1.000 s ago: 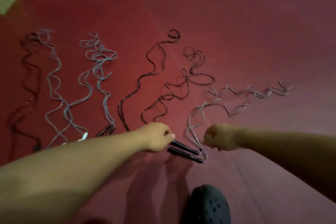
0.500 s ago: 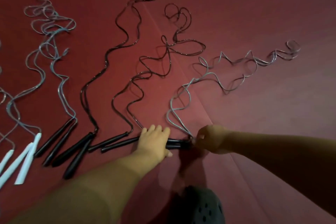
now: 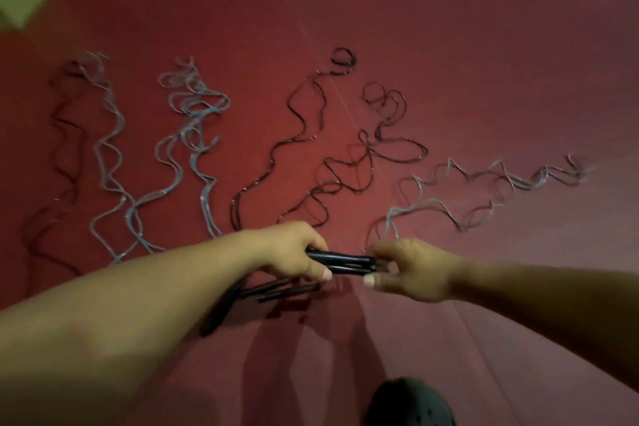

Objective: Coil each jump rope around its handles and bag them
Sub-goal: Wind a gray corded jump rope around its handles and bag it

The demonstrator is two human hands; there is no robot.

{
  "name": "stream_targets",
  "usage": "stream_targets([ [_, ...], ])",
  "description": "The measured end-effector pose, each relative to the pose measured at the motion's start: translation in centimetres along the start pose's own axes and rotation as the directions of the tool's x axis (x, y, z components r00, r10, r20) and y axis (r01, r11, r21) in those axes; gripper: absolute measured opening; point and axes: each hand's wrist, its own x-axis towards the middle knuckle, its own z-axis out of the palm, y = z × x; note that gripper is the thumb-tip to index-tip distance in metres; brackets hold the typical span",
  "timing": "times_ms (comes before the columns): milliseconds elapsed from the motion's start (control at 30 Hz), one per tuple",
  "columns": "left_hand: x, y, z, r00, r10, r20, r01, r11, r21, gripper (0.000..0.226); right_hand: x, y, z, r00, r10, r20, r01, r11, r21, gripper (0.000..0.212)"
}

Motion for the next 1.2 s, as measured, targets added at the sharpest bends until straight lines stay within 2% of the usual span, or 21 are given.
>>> stream_targets([
  [100,-6.6,-0.2,-3.6,0.999,-0.036,-0.019,0.031,0.974,-0.225,0.006,0.0,-6.3,-3.4,0.996,-0.003,-0.089,0.018,0.986,0.168,0.04],
  [233,-16.4,-1.0,-7.0,0.972,-0.095,-0.214,-0.013,0.892,-0.451,0.015,-0.8,-15.3,-6.7,0.991,-0.031,-0.127,0.075,0.933,0.353,0.041],
  [300,-21.3,-1.5,-8.1,0.929,-0.142,-0.341,-0.11,0.774,-0.623,0.021,-1.7,-19.6,-7.5,0.989,-0.048,-0.141,0.113,0.86,0.497,0.036],
  [367,-26.2,-2.1,-8.9,0.84,-0.231,-0.491,-0.28,0.591,-0.757,0.021,-2.6,-24.4,-8.1,0.986,-0.055,-0.156,0.141,0.77,0.622,0.032],
  [467,-30.8,-2.8,-9.4,0.698,-0.393,-0.598,-0.487,0.351,-0.8,0.01,-3.1,-30.3,-8.7,0.979,-0.037,-0.201,0.179,0.632,0.754,0.029],
  [533,-33.0,-2.9,-9.2,0.683,-0.453,-0.573,-0.539,0.216,-0.814,0.007,-3.2,-34.0,-8.6,0.974,-0.011,-0.224,0.196,0.528,0.826,0.03],
  [600,-34.2,-2.4,-8.4,0.716,-0.469,-0.517,-0.522,0.132,-0.842,0.019,-3.0,-36.7,-8.0,0.978,0.005,-0.21,0.189,0.414,0.891,0.027],
  [667,-34.8,-1.8,-7.3,0.757,-0.447,-0.477,-0.485,0.105,-0.868,0.031,-3.0,-38.8,-7.4,0.982,-0.032,-0.184,0.185,0.334,0.925,0.022],
  [733,-34.7,-1.5,-6.2,0.756,-0.417,-0.505,-0.494,0.143,-0.858,0.034,-3.1,-39.6,-6.6,0.986,-0.094,-0.137,0.16,0.324,0.933,0.023],
  [767,-34.4,-1.6,-5.9,0.72,-0.431,-0.544,-0.53,0.166,-0.832,0.031,-3.2,-39.6,-6.4,0.987,-0.118,-0.107,0.141,0.342,0.929,0.025],
  [833,-34.2,-2.0,-5.9,0.603,-0.5,-0.622,-0.621,0.195,-0.759,0.025,-3.1,-39.4,-6.5,0.984,-0.174,-0.04,0.105,0.383,0.918,0.029],
  [900,-34.4,-2.2,-6.0,0.54,-0.517,-0.664,-0.684,0.19,-0.705,0.023,-3.0,-38.9,-6.6,0.976,-0.218,0.007,0.082,0.399,0.913,0.031],
  [1067,-33.6,-1.9,-5.9,0.545,-0.454,-0.705,-0.733,0.15,-0.663,0.019,-2.8,-37.8,-6.4,0.976,-0.207,0.063,0.044,0.475,0.879,0.032],
  [1200,-32.4,-2.0,-6.5,0.486,-0.514,-0.706,-0.749,0.17,-0.64,0.016,-1.7,-37.2,-6.2,0.976,-0.212,0.052,0.074,0.544,0.836,0.033],
])
